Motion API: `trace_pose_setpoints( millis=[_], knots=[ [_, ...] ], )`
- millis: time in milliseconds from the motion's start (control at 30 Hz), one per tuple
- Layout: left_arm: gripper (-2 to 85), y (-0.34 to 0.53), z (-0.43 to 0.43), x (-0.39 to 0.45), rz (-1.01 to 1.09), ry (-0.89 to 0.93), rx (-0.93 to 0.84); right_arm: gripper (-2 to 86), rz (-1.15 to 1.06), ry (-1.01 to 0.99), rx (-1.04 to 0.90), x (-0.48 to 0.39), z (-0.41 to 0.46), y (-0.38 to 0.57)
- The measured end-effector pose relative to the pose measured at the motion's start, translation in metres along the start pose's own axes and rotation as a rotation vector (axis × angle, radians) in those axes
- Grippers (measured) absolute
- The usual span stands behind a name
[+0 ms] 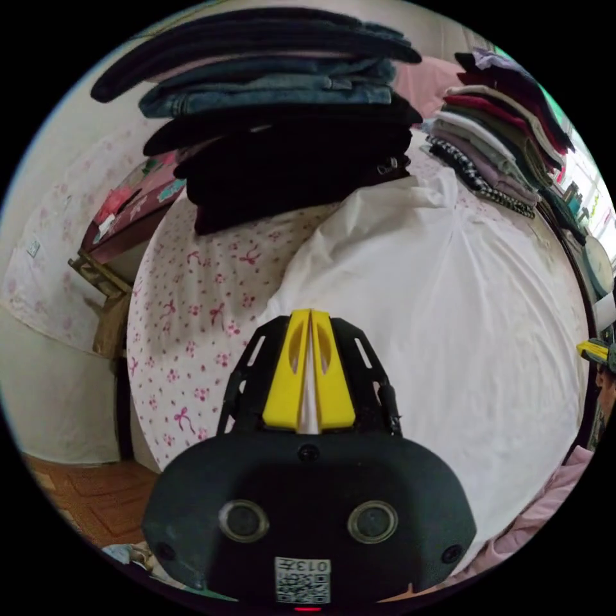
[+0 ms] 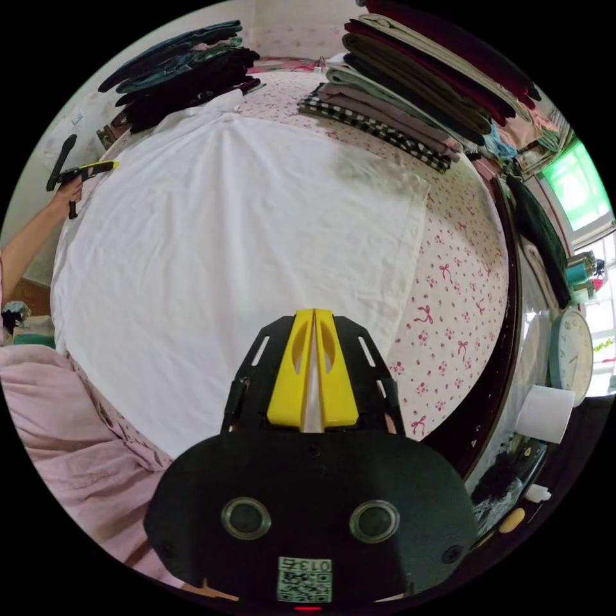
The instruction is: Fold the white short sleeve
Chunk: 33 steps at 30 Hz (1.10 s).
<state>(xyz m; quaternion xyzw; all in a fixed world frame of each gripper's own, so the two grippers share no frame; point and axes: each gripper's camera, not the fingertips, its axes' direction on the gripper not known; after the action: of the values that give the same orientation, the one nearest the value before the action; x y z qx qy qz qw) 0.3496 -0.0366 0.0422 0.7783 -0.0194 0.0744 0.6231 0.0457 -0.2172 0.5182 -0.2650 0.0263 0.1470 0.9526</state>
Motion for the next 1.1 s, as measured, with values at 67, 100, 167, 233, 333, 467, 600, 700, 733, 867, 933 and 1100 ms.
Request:
trace_pose_setpoints(
  millis=[67, 100, 167, 233, 333, 467, 600, 700, 733, 867, 933, 1100],
  knots=[
    [-0.2, 0.0, 0.006, -0.009, 0.007, -0.021, 0.008, 0.4, 0.013, -0.007, 0.004, 0.005, 0.002, 0.002],
    [-0.2, -0.001, 0.006, -0.012, 0.003, -0.011, 0.012, 0.3, 0.019, -0.008, 0.007, 0.008, 0.002, 0.003],
    [-0.2, 0.0, 0.009, -0.022, -0.041, 0.043, 0.009, 0.3, 0.014, -0.013, 0.008, 0.009, 0.0, 0.002],
    [-0.3, 0.002, 0.009, -0.024, -0.082, 0.046, -0.008, 0.3, 0.036, -0.005, -0.005, 0.011, -0.005, -0.001],
    [-0.3, 0.013, -0.011, -0.021, -0.12, 0.017, 0.052, 0.3, 0.05, -0.004, 0.057, 0.014, -0.022, 0.001],
    [-0.2, 0.049, -0.032, 0.01, -0.042, 0.061, 0.027, 0.4, 0.075, -0.014, 0.065, 0.019, -0.035, 0.011],
    [-0.2, 0.09, -0.032, 0.035, -0.011, -0.02, -0.037, 0.3, 0.097, -0.016, 0.034, 0.022, -0.027, 0.031],
    [-0.3, 0.119, -0.025, 0.033, -0.044, -0.047, -0.049, 0.3, 0.11, -0.008, 0.034, 0.031, -0.024, 0.043],
    [-0.2, 0.124, -0.024, 0.027, -0.078, -0.039, -0.059, 0.3, 0.121, 0.009, 0.008, 0.035, -0.023, 0.044],
    [-0.2, 0.119, -0.034, 0.026, -0.1, 0.001, 0.003, 0.3, 0.178, 0.051, 0.09, 0.066, -0.049, 0.042],
    [-0.2, 0.108, -0.031, 0.043, -0.051, 0.038, 0.014, 0.3, 0.175, 0.038, 0.118, 0.078, -0.055, 0.025],
    [-0.2, 0.078, -0.008, 0.112, 0.115, 0.125, 0.002, 0.4, 0.099, -0.02, 0.183, 0.087, -0.052, -0.056]
  ],
)
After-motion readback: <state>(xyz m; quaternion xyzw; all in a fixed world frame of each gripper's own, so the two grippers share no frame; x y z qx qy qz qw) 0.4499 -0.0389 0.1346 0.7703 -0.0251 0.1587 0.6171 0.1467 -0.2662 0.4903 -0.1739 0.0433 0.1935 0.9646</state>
